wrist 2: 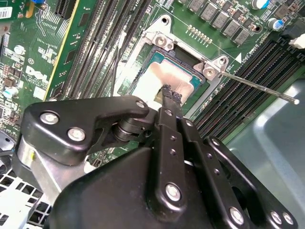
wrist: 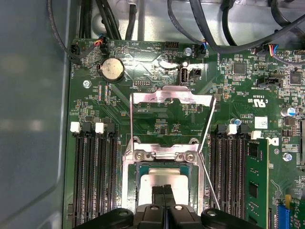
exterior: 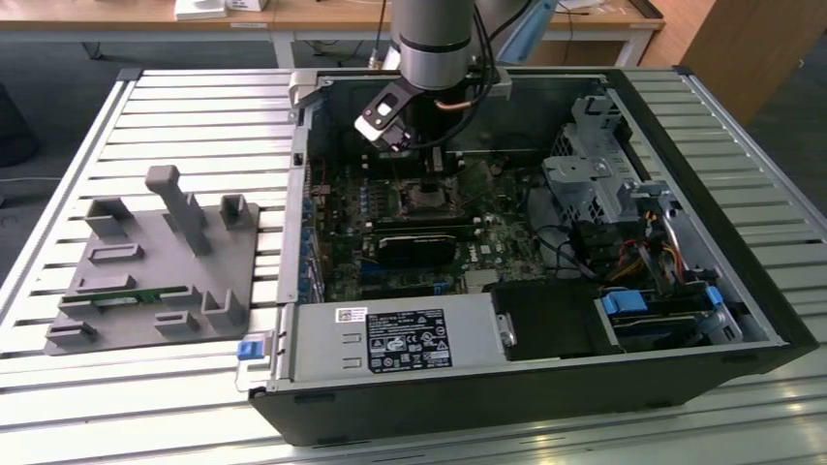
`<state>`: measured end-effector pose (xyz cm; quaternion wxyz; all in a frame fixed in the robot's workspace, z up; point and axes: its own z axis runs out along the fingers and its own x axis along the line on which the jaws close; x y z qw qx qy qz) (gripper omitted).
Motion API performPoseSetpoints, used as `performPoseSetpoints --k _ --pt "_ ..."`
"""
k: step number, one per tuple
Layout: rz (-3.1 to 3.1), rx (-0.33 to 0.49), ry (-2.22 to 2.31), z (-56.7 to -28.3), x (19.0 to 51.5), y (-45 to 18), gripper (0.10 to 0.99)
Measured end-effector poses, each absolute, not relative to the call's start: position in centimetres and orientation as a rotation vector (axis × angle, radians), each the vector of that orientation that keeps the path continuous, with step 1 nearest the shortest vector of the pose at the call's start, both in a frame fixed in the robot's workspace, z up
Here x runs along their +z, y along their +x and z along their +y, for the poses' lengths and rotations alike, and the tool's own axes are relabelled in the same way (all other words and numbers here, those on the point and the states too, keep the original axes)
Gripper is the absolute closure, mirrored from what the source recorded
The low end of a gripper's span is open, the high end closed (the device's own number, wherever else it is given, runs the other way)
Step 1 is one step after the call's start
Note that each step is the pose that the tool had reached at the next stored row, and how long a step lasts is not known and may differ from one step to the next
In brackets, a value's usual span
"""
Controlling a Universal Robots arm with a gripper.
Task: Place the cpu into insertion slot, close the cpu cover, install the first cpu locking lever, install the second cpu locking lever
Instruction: 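Place the cpu into insertion slot, then close the cpu cover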
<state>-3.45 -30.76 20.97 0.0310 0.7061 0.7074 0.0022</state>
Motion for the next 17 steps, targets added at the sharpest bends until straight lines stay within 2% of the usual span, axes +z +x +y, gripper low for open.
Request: performPoseSetpoints --k 17 --pt "2.177 0.006 2.178 -30.8 22.0 -3.5 0.980"
